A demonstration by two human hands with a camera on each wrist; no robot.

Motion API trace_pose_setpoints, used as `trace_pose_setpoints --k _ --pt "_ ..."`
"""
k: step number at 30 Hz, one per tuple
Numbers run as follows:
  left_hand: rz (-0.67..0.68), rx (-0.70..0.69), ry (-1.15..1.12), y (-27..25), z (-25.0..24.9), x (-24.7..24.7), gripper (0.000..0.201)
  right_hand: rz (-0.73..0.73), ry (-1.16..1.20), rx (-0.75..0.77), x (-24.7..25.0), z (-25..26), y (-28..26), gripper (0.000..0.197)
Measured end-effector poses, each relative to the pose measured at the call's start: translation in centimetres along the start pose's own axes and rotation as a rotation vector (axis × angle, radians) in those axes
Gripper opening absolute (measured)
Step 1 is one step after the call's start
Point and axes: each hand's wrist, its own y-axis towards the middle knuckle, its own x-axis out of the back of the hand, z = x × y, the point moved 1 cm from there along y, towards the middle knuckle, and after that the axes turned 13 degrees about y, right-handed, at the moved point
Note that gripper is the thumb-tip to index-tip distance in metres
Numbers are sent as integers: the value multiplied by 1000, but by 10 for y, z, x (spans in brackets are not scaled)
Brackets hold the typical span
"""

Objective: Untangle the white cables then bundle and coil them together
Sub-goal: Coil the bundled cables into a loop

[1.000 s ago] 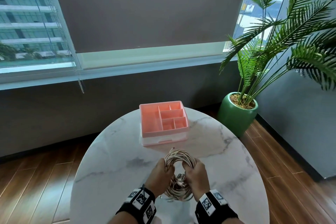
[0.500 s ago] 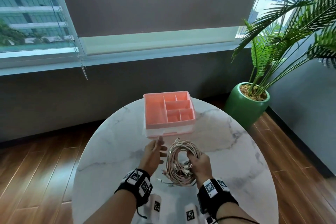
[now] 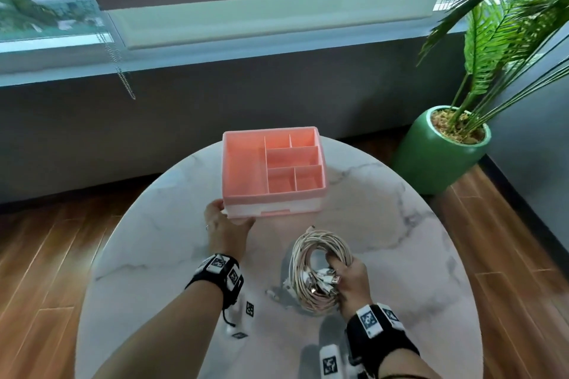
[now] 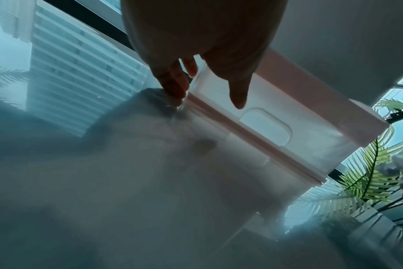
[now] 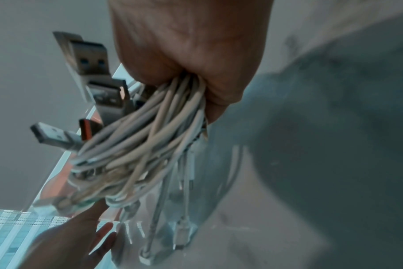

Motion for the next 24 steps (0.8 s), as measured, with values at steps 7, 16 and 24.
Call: trace_pose_setpoints --k 7,16,24 --pt "-112 109 48 6 -15 -10 87 18 45 -46 -3 -5 3 28" --pt "-88 72 -6 10 -14 -13 82 35 60 -86 -7 -7 -2 22" --pt "24 -87 -58 27 11 15 37 21 107 -127 -8 -3 -4 28"
